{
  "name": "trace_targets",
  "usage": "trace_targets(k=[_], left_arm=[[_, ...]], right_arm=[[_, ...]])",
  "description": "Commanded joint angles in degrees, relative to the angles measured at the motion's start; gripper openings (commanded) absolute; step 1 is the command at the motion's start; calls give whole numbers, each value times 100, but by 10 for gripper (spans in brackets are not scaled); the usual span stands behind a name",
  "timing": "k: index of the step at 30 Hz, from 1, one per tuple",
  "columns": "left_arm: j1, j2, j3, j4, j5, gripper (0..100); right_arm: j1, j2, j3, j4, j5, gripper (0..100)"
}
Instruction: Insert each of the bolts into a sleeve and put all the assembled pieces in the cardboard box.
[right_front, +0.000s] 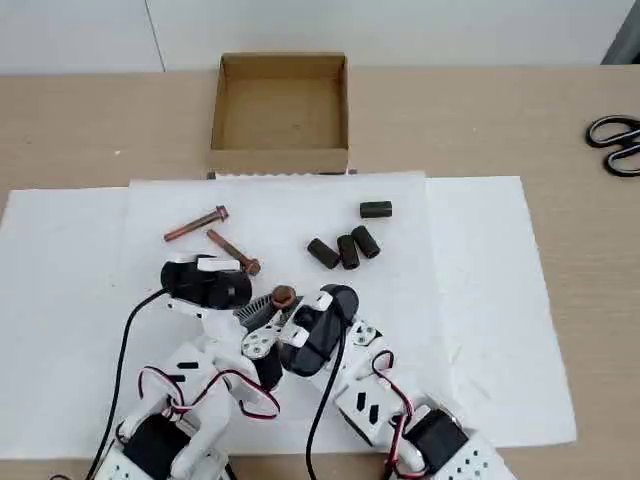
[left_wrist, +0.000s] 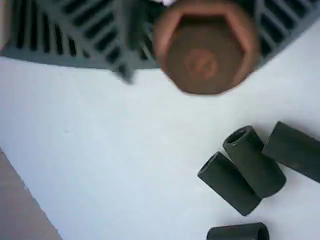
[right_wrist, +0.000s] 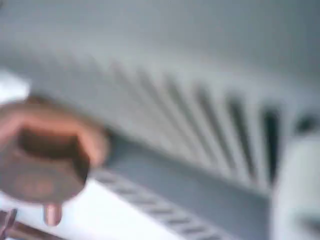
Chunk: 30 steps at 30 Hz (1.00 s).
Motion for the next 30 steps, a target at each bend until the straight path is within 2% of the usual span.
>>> trace_targets(k=[1,11,17,20,23,27,30], left_arm=[[35,9,-145,132,-79,279],[-923,18,-541,141,-905,279],[-967,18,-936,149,-905,273],[-993,18,-1059,132,-923,180],[-1037,9,-1103,132,-932,9],[-1688,9,-848,141,-958,6],[-2418,9,-391,132,-1495,6]], right_arm=[[-22,-101,70,-48,0,2],[-22,-101,70,-22,0,2],[-22,-101,70,-22,0,2],[-13,-101,70,-13,0,2],[-13,-101,70,-13,-44,2],[382,-101,70,-13,-360,2],[910,-101,70,-13,-404,2]])
